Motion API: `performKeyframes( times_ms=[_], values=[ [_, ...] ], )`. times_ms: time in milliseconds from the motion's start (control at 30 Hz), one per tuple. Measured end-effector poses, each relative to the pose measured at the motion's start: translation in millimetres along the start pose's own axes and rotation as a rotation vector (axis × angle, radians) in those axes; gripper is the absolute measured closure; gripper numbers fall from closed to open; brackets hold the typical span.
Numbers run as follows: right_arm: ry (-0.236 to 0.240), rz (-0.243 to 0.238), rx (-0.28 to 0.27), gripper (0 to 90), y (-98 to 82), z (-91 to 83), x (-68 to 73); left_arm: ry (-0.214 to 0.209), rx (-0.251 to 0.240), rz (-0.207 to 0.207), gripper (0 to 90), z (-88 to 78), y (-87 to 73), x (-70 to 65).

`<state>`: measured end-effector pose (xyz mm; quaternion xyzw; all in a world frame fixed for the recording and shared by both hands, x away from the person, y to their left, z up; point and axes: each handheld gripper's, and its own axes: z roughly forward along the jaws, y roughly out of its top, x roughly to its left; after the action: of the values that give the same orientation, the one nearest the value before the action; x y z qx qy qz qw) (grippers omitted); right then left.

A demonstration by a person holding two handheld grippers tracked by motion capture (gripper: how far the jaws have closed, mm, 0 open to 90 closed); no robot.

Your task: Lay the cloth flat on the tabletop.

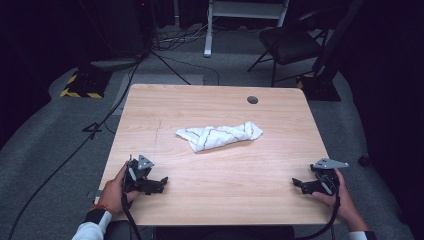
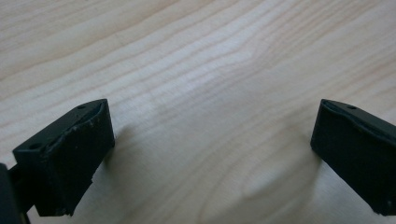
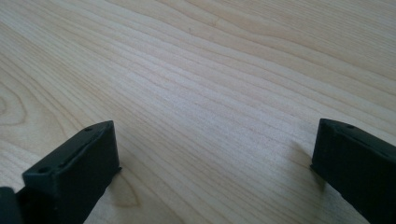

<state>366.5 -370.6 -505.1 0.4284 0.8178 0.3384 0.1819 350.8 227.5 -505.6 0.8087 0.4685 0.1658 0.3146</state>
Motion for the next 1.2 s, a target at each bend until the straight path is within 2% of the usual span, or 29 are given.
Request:
performKeyframes(
  times_ms=[100,167,267,300,333,367,433,467,500,533,700,733,767,867,933,967,1000,1033,1067,1100,1133,1167,1200],
  values=[
    [0.003,-0.002,0.000,0.5,0.4,0.4,0.1,-0.004,0.001,0.005,0.0,6.0,7.1,8.4],
    [0.007,-0.005,0.001,0.5,0.9,0.7,0.2,-0.034,0.004,0.040,0.0,9.7,11.6,12.5],
    [0.017,-0.018,-0.001,3.0,2.8,1.9,0.2,-0.036,0.002,0.046,0.0,16.3,19.1,12.0],
    [0.019,-0.019,-0.008,7.4,3.8,2.3,-0.4,-0.030,0.000,0.040,0.0,18.8,21.7,10.7],
    [0.017,-0.010,-0.018,16.6,5.4,2.1,-0.7,-0.037,0.001,0.039,0.0,20.9,24.0,8.5],
    [0.022,-0.012,-0.026,24.4,7.8,1.6,-1.5,-0.045,0.004,0.059,0.0,22.5,26.3,7.2],
    [0.020,-0.022,-0.033,15.0,15.2,1.0,-1.6,-0.070,0.008,0.089,0.0,24.9,29.2,4.5],
    [0.020,-0.022,-0.033,15.0,15.2,1.0,-1.6,-0.070,0.008,0.089,0.0,24.9,29.2,4.5],
    [0.012,-0.042,-0.050,21.1,24.7,0.7,0.2,-0.103,0.010,0.132,0.0,27.0,31.7,3.4],
    [0.021,-0.050,-0.058,20.8,29.7,1.6,0.9,-0.116,0.010,0.142,0.0,28.3,33.1,3.3],
    [0.054,-0.093,-0.048,26.7,54.0,16.0,3.2,-0.148,0.009,0.174,0.0,33.7,38.9,2.6],
    [0.054,-0.093,-0.048,26.7,54.0,16.0,3.2,-0.148,0.009,0.174,0.0,33.7,38.9,2.6],
    [0.080,-0.095,-0.054,28.2,67.2,22.9,4.2,-0.151,0.010,0.179,0.0,35.6,41.3,2.4],
    [0.108,-0.099,-0.083,32.5,93.2,33.0,10.9,-0.155,0.010,0.187,0.0,39.9,46.1,2.2],
    [0.109,-0.114,-0.100,35.8,111.2,41.9,17.4,-0.156,0.014,0.188,0.0,43.5,50.7,1.6],
    [0.109,-0.114,-0.100,35.8,111.2,41.9,17.4,-0.156,0.014,0.188,0.0,43.5,50.7,1.6],
    [0.107,-0.123,-0.117,37.4,128.7,52.5,24.6,-0.156,0.009,0.189,0.0,46.9,54.3,0.0],
    [0.106,-0.130,-0.124,37.9,137.1,58.5,28.2,-0.160,0.009,0.195,0.4,48.3,56.0,-0.8],
    [0.103,-0.143,-0.129,38.7,144.5,65.1,31.9,-0.160,0.009,0.195,0.4,48.3,56.0,-0.8],
    [0.103,-0.143,-0.129,38.7,144.5,65.1,31.9,-0.167,0.008,0.202,0.4,49.9,57.6,-1.3],
    [0.093,-0.157,-0.126,38.7,151.0,72.5,35.5,-0.168,0.009,0.208,0.4,51.3,59.3,-1.7],
    [0.099,-0.169,-0.106,38.2,161.8,88.5,42.6,-0.173,0.009,0.208,0.4,54.6,62.9,-2.8],
    [0.105,-0.175,-0.103,37.9,164.2,93.6,44.8,-0.173,0.009,0.208,0.4,54.6,62.9,-2.8]
  ],
)
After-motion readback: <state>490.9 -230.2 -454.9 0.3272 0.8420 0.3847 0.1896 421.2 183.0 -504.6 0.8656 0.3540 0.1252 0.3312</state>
